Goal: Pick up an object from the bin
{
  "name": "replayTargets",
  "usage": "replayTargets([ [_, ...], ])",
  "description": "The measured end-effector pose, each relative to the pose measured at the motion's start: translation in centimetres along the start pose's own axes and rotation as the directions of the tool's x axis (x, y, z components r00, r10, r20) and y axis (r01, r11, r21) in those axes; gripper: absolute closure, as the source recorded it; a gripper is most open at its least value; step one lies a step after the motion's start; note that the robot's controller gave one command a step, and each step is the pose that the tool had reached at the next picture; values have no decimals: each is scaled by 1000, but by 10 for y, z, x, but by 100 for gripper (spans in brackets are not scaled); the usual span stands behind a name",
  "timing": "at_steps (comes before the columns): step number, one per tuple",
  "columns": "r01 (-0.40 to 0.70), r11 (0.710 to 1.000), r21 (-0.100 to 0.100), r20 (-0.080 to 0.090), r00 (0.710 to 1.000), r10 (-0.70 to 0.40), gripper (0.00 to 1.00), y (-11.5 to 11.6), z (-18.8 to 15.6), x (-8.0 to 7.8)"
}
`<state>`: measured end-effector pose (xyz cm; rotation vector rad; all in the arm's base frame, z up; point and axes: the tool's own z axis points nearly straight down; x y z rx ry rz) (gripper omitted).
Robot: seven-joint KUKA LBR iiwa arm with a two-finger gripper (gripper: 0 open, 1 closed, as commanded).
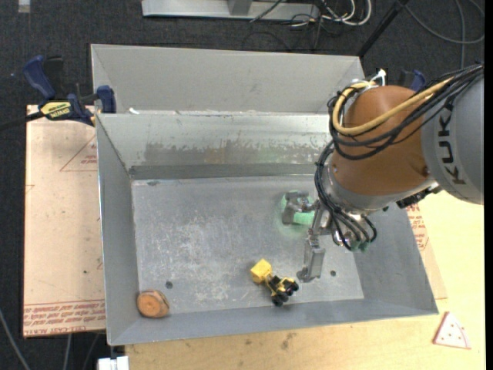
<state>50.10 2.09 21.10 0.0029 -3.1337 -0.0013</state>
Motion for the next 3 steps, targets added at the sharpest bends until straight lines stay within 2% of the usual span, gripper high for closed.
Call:
replayTargets([
  [1,-1,1000,0,8,1000,1,0,0,-4,-2],
  [2,47,999,1,17,999,-47,0,-6,33,2],
  [3,154,988,2,13,988,-154,0,-16,94,2],
])
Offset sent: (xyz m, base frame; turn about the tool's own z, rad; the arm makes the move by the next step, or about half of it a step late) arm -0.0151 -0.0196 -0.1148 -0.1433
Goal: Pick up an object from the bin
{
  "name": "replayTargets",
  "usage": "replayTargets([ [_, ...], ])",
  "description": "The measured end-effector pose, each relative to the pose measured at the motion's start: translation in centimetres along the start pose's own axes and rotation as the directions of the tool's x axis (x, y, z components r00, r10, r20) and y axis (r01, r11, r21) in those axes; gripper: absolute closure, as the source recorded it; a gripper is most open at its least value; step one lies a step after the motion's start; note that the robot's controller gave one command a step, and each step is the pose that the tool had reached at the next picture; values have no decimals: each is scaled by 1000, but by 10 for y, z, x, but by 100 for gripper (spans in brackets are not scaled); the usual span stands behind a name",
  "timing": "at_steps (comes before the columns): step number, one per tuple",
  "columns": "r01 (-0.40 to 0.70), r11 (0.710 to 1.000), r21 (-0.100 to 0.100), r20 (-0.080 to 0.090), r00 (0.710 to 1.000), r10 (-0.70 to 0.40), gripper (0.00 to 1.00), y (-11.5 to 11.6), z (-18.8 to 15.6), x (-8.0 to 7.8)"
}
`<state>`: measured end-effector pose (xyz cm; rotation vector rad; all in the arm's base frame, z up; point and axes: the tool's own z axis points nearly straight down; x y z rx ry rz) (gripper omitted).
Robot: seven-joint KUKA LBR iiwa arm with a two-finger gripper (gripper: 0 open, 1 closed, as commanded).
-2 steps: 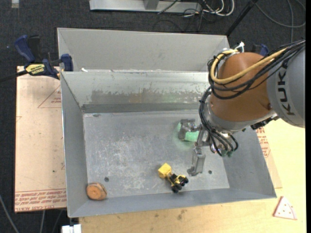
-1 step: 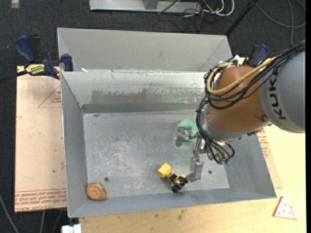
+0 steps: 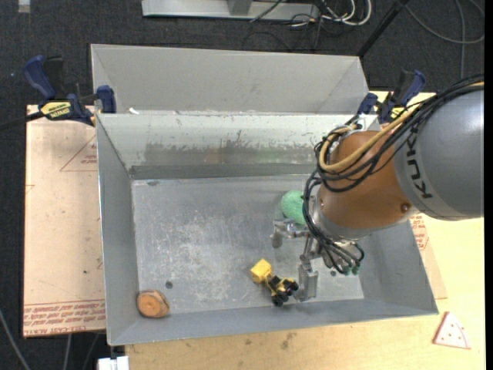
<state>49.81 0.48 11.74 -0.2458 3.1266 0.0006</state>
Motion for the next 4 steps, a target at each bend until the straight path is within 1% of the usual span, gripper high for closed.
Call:
replayTargets([
  [1,70,998,0,-1,998,-70,0,8,40,7],
  [2,-105,994,-1,-3,994,105,100,18,47,14],
  [3,-105,994,-1,-3,994,105,100,18,47,14],
  [4,-94,996,0,-5,996,94,100,18,-72,15],
])
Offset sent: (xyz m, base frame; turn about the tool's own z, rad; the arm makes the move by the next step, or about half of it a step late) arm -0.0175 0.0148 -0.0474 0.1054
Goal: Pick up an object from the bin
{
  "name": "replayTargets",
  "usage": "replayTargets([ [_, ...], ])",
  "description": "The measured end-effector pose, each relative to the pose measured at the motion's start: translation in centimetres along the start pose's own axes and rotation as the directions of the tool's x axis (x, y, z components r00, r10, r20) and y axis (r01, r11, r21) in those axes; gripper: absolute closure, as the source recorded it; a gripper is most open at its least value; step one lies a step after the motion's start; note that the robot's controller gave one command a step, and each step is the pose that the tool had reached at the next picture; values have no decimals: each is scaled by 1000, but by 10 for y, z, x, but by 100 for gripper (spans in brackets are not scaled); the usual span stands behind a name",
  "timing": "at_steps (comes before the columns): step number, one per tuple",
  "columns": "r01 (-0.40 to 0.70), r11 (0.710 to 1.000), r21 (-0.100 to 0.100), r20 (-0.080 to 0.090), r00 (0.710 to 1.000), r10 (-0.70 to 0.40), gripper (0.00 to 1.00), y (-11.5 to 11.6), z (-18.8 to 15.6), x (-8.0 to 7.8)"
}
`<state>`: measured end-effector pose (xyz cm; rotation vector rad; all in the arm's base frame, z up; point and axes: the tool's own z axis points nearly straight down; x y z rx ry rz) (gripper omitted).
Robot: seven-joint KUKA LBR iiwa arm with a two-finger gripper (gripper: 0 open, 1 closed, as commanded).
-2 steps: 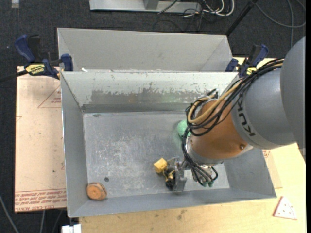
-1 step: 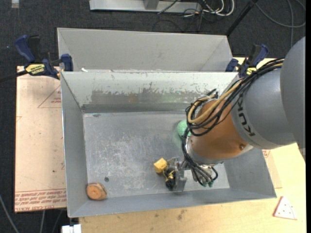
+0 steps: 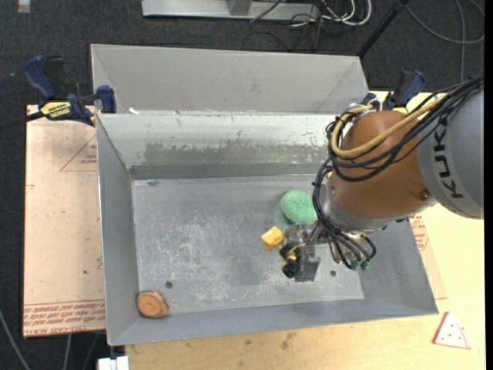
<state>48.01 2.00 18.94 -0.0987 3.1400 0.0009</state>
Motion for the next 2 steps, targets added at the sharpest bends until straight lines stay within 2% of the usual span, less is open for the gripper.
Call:
replayTargets([
  [1,0,1000,0,0,1000,0,100,0,0,0],
  [2,4,1000,0,0,1000,-4,100,11,-35,-17],
])
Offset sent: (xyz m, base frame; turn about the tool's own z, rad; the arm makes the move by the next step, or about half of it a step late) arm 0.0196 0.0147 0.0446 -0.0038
